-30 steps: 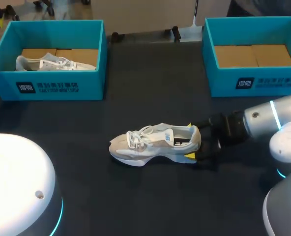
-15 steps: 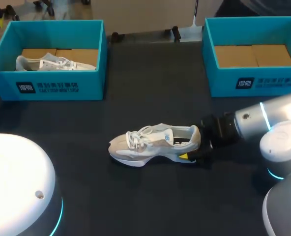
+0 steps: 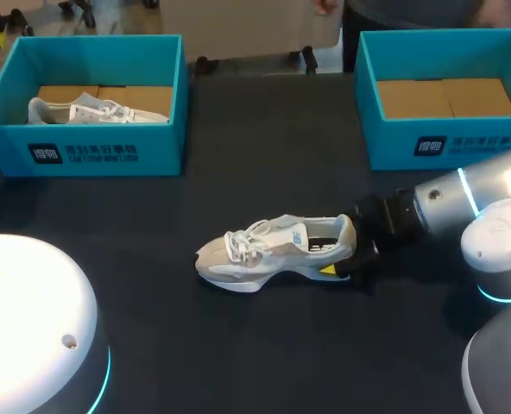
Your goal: Take the shoe out of the shoebox, open the shoe tongue, remove and reinsert the insole, then place the shoe into the shoebox
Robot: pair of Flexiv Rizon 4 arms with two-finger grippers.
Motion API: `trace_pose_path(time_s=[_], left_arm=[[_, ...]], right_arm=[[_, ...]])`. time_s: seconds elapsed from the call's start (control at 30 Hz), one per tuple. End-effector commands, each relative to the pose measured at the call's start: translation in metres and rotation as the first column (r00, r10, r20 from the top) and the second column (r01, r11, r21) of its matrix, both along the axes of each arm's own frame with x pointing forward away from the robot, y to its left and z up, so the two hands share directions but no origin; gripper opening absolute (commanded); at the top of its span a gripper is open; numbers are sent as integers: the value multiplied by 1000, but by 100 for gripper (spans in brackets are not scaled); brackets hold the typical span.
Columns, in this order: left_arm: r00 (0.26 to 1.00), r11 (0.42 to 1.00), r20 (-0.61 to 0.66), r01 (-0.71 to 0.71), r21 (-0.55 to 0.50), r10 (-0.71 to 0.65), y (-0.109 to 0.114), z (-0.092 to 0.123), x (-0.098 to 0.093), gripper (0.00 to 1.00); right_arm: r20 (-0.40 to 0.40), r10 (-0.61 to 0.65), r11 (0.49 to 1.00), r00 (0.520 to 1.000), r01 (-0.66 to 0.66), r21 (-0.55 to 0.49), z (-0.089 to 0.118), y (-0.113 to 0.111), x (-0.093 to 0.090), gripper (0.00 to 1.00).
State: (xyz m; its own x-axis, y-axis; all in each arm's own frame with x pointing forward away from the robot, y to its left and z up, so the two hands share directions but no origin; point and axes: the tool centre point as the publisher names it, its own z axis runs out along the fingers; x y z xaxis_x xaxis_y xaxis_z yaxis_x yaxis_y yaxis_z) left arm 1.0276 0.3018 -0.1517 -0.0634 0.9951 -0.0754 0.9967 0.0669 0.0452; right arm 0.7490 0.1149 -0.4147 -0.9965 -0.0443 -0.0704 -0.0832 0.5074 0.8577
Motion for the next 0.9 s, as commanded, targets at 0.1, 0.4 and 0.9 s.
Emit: trace_pose_path(time_s=[0.1,0.4,0.9], left_arm=[[1000,1000,2,0,3,0,0,0,-1,100],[1000,1000,2,0,3,0,0,0,-1,100],[1000,1000,2,0,3,0,0,0,-1,100]], right_arm=[[-20,2,1000,1000,-1,8,-9,-2,0,0],[-26,-16,1000,1000,16,4,-10,-2,0,0],[-26,-16,1000,1000,16,4,-10,-2,0,0]])
